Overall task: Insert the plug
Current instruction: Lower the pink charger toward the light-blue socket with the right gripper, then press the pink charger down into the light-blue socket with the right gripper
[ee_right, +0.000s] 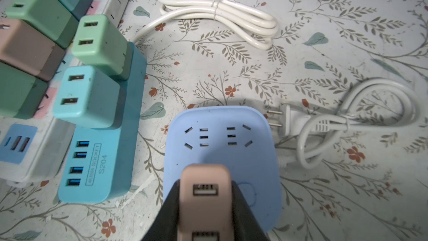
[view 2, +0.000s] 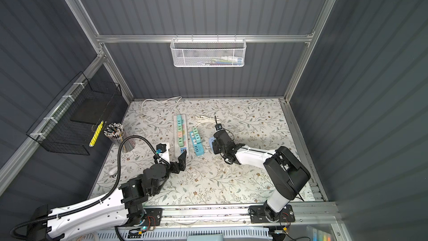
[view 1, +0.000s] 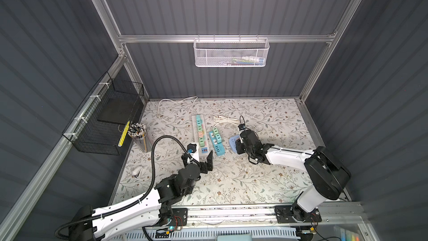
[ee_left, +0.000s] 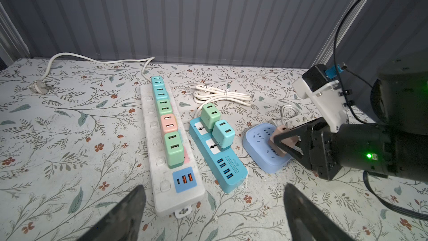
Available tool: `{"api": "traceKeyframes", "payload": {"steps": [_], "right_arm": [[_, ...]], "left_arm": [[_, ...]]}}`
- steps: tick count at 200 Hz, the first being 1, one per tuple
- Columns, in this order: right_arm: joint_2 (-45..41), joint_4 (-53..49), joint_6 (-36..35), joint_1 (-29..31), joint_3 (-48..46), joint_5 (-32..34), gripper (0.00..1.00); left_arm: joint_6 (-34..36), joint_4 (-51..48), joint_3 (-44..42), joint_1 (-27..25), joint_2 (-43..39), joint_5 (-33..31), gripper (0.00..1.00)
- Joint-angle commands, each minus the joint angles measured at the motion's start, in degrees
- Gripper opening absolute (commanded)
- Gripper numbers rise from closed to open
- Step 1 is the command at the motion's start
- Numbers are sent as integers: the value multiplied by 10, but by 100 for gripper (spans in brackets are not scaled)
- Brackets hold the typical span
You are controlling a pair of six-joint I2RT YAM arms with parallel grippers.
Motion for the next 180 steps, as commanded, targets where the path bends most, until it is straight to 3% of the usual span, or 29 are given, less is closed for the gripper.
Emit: {"api": "traceKeyframes", "payload": {"steps": [1,85,144,180], "right_arm": [[42,-58,8,10,-15,8,18],[88,-95,27,12,6,6,18],[100,-189,10,21,77,46,20],[121,-174,21,21,70,37,20]], "left_arm": [[9,14,-5,0,-9,-4,93],[10,14,-10,0,-15,-1,93],[11,6,-9,0,-24,-4,93],[6,-3,-14,0,-34,-5,93]]}}
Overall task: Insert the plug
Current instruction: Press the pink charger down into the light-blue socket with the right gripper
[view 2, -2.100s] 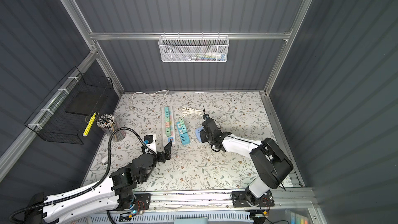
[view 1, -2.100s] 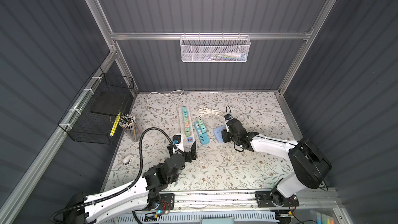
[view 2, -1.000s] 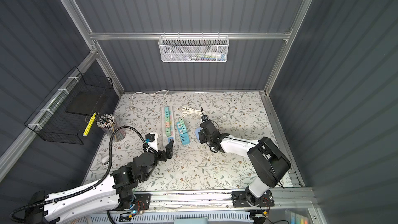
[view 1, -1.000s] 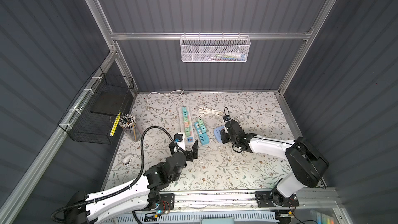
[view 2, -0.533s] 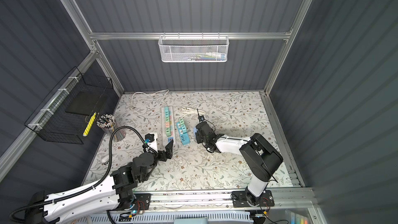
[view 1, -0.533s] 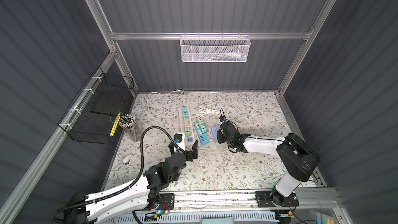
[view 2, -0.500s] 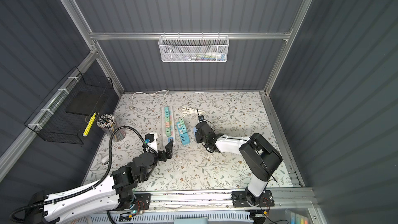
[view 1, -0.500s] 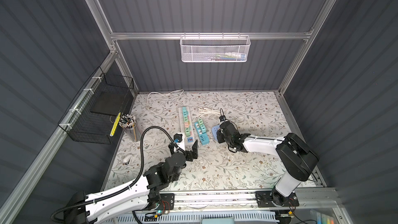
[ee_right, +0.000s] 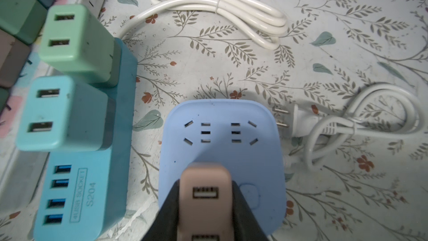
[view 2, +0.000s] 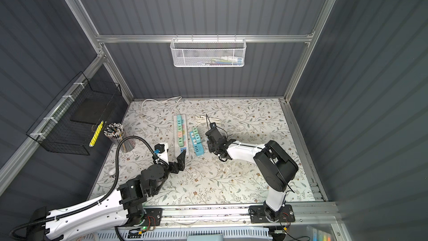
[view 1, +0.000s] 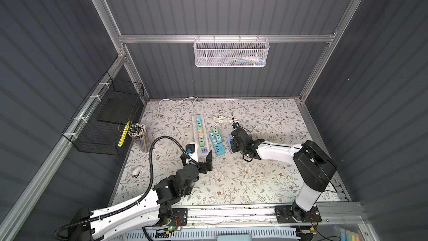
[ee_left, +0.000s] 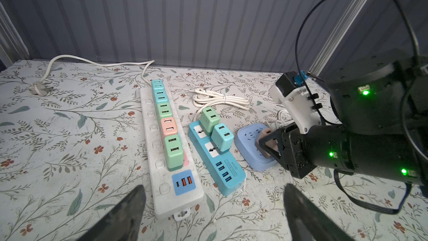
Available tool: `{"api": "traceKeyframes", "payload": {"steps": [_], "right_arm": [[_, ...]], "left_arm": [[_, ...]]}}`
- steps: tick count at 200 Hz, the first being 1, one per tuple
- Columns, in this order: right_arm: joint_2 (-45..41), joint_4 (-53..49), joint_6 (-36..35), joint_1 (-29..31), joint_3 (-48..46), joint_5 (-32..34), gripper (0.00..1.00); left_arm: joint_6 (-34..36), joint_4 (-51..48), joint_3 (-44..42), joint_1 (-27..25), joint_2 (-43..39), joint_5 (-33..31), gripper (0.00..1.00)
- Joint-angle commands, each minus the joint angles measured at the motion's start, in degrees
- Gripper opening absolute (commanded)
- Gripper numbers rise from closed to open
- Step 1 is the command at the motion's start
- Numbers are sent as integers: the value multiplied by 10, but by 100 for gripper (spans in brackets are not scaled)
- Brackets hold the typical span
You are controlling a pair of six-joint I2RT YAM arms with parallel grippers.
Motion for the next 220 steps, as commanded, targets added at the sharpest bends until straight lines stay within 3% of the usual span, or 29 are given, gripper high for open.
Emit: {"api": "traceKeyframes", "payload": {"steps": [1,44,86,143,160,220], "right_arm": [[49,-91,7,0,-21,-13,20],[69,-117,19,0,-8,-14,22],[32,-151,13,-1,22,-32,28],[-35,-190,-21,-9,86,-38,54],[-56,-198,-30,-13,97,-43,57],[-50,-209,-39,-48,115,-52,59]], "left_arm": [[4,-6,-9,0,-15,-5,93],[8,-21,-8,0,-26,-5,93],[10,-16,-6,0,-23,-2,93],[61,-43,30,0,-32,1,95],[70,-61,43,0,-43,1,95],[54,-78,55,0,-30,-5,96]]}}
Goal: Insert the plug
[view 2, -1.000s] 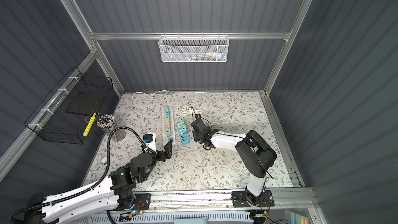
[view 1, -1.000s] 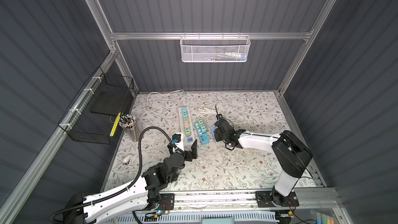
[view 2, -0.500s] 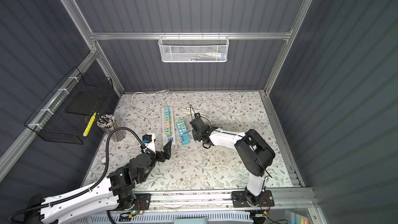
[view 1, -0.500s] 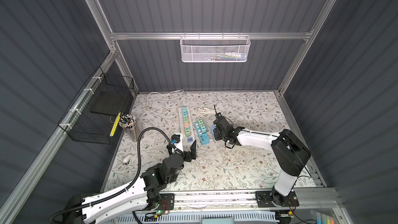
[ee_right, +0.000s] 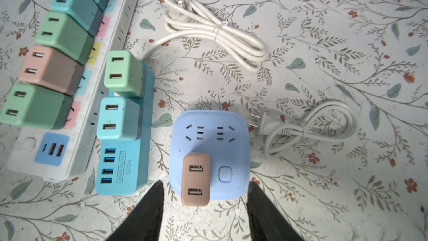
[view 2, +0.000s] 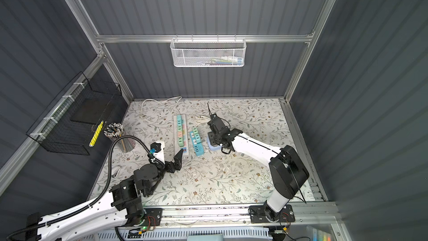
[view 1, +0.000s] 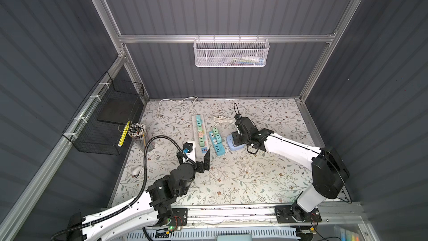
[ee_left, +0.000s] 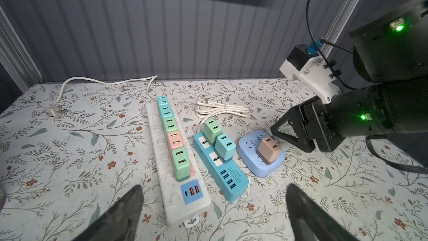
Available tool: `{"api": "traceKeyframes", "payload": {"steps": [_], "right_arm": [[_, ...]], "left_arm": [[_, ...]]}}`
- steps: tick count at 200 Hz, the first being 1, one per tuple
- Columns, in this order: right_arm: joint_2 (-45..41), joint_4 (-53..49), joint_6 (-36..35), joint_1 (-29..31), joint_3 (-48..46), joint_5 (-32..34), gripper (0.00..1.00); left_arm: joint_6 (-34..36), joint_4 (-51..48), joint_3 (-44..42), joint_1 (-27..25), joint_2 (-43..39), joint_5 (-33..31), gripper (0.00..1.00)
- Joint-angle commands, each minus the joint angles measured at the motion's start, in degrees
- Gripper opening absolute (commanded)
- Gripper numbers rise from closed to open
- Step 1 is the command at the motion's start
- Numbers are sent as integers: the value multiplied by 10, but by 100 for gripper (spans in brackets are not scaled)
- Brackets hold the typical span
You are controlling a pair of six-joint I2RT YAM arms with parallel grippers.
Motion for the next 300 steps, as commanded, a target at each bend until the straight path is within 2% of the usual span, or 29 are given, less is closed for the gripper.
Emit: {"api": "traceKeyframes", "payload": {"steps": [1,30,69,114,162,217,239,252,268,283,300], "right_arm": [[21,-26,-9,-17,10,-9,59],[46,-22,-6,-25,10,-20,58],[69,-3,9,-30,-20,-26,58],[43,-14,10,-30,-20,-19,59],[-35,-22,9,-29,-22,-30,64],[-200,25,16,-27,-99,-63,83],[-272,66,6,-24,-144,-126,93],[-294,66,-1,-17,-153,-146,99],[-299,82,43,-15,-177,-137,99],[-315,127,40,-15,-212,-138,99],[-307,126,34,-16,-219,-116,99]], "left_arm": [[2,-21,21,0,13,-5,96],[-1,-34,36,0,34,-9,96],[-25,-80,56,0,60,-49,97],[-33,-92,63,0,64,-57,97],[-30,-135,109,0,87,-63,98],[-15,-215,198,0,114,-82,100],[-29,-251,225,0,125,-114,100],[-23,-242,219,0,127,-140,100],[0,-202,197,0,128,-138,100],[53,-126,160,0,129,-120,100],[133,-34,109,0,135,-111,100]]}}
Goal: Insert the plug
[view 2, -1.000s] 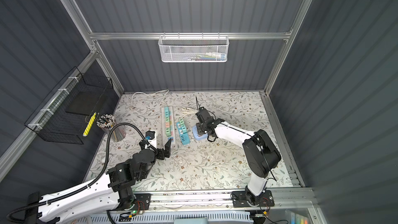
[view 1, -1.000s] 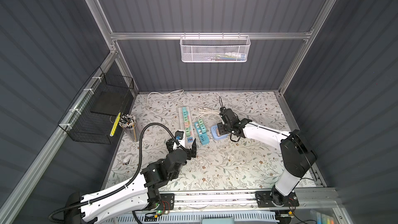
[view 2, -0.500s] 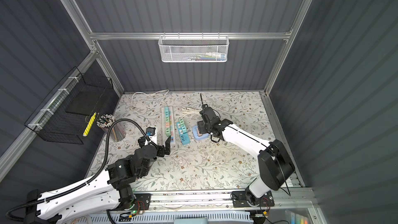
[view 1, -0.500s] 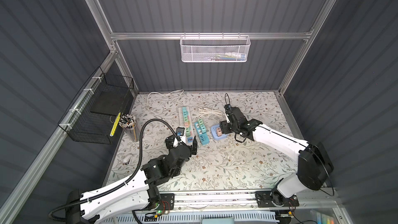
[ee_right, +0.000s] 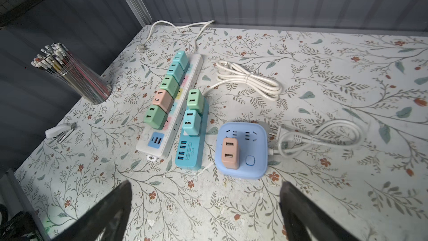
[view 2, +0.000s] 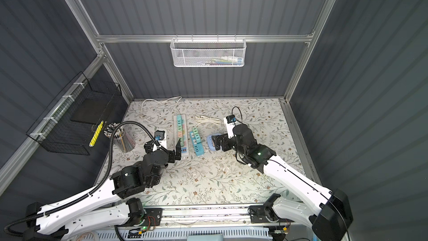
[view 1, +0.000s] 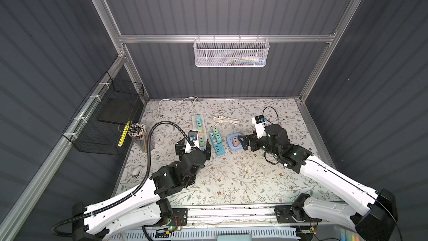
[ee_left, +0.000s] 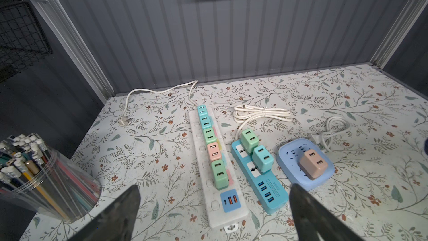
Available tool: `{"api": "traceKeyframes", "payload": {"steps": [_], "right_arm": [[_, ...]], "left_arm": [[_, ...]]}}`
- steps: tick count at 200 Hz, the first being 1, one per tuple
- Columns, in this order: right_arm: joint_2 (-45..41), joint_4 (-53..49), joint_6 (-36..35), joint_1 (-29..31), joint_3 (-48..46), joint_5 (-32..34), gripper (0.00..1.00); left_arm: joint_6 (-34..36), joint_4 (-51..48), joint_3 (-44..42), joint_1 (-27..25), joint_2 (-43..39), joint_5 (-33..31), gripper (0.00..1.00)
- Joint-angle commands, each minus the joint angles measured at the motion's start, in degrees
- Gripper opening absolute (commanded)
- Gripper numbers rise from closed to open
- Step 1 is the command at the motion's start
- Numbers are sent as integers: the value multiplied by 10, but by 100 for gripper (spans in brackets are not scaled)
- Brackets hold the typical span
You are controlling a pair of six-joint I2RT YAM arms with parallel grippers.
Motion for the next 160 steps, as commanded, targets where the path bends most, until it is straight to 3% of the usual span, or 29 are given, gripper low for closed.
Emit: {"api": "traceKeyframes", "payload": {"steps": [1,15,42,66,90,115,160], "right_arm": [[17,27,7,1,-21,10,99],[37,16,-2,0,-15,26,99],[35,50,-44,-14,-31,0,99],[25,58,-37,-36,-48,-9,99],[-3,66,-32,-47,-72,-21,99],[-22,52,-30,-54,-80,-19,99],[-47,35,-27,-63,-85,-16,99]], "left_arm": [[113,119,-60,0,10,2,100],[157,165,-90,0,19,13,100],[216,268,-142,5,45,14,100],[210,372,-197,36,49,37,100],[217,434,-236,91,40,83,100],[210,438,-240,154,44,117,100],[192,498,-249,299,108,226,100]]}}
